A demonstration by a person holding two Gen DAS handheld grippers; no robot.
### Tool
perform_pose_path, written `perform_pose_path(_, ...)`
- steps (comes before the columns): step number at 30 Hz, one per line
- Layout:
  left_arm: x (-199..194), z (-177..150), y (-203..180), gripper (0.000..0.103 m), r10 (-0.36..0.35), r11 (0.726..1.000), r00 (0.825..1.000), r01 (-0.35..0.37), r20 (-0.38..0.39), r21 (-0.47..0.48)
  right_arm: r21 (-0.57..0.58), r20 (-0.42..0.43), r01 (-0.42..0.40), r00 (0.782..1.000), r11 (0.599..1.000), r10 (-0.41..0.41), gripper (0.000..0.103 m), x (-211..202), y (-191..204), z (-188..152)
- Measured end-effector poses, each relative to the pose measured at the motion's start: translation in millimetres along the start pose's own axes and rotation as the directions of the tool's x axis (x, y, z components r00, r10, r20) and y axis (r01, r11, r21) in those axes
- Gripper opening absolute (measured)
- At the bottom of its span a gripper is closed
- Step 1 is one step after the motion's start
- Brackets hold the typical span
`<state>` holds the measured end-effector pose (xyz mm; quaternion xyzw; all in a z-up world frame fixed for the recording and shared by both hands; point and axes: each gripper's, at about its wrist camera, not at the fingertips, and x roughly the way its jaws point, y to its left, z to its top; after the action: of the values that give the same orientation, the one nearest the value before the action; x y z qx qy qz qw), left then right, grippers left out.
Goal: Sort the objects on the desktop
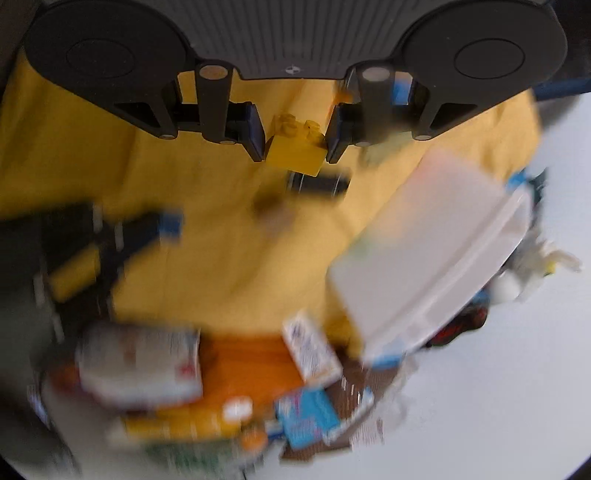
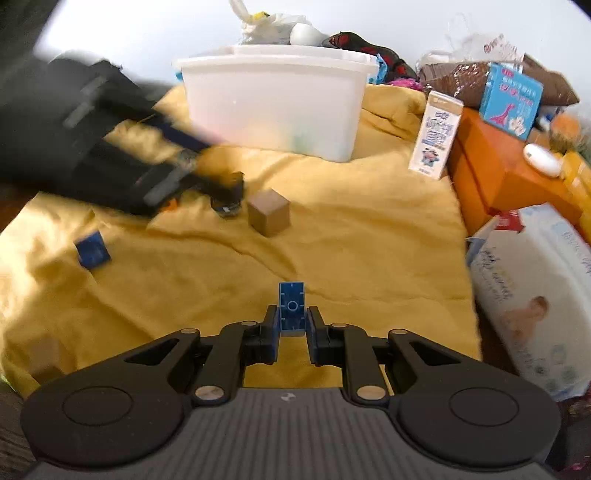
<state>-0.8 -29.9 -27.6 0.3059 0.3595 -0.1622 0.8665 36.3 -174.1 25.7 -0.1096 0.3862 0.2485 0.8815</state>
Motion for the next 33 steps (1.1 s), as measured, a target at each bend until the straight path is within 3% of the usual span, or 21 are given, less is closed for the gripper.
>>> perform_pose_path(5,12.2,-21.4,-5.7,0.039,-0.002,1.0,0.99,0.0,-0.141,-0.013,-0.013,0.006,-0.124,0.992,0.992,0.124,0.017,5.7,14.9,12.5)
perform_pose_path(9,23.9,-15.5,-8.2,0.039,-0.061,0.997,0.989,0.055,-0.133,-0.044,0.062,-0.04,-0.232,0.971,0.971,0.235,0.018,18.8,25.9,17.0)
perform_pose_path(13,33.8,-9.9,-18.2,0.04,-0.08,0.995,0.991,0.073,-0.103,-0.07,0.205,-0.101,-0.227,0.963,0.952,0.251,0.018,36.7,12.6,13.9)
perform_pose_path(15,30.2,-5.8,-27.9,0.041,-0.07,0.996,0.995,0.067,-0.07,-0.051,0.308,-0.085,-0.252,0.953,0.917,0.291,0.023,40.0,-2.1,10.5)
perform_pose_path(16,26.7,-4.4,-31.5,0.045,-0.062,0.997,0.997,0.06,-0.044,-0.039,0.341,-0.079,-0.242,0.956,0.909,0.284,0.032,41.6,-7.6,9.6)
perform_pose_path(18,21.5,-4.2,-36.7,0.048,-0.042,0.999,0.999,0.041,-0.013,-0.027,0.355,-0.052,-0.2,0.971,0.913,0.232,0.034,39.3,-15.0,6.7)
perform_pose_path(21,10.5,-7.3,-35.8,0.048,-0.033,0.999,0.999,0.033,-0.005,-0.038,0.254,-0.035,-0.084,0.995,0.963,0.095,0.037,31.6,-12.4,6.4)
perform_pose_path(26,-11.6,-14.2,-23.7,0.05,-0.05,0.987,0.999,0.051,0.012,-0.153,0.178,0.011,-0.085,0.996,0.98,0.085,0.037,13.0,-12.2,4.4)
perform_pose_path(30,-11.1,-15.4,-20.8,0.05,-0.106,0.962,0.994,0.108,0.019,-0.251,-0.016,0.049,-0.021,0.999,1.0,0.022,0.037,-4.3,4.0,2.0)
perform_pose_path(33,-7.4,-11.8,-25.7,0.049,-0.138,0.958,0.99,0.142,0.031,-0.25,-0.213,0.052,0.04,0.998,0.976,-0.03,0.037,-2.0,27.4,-0.6)
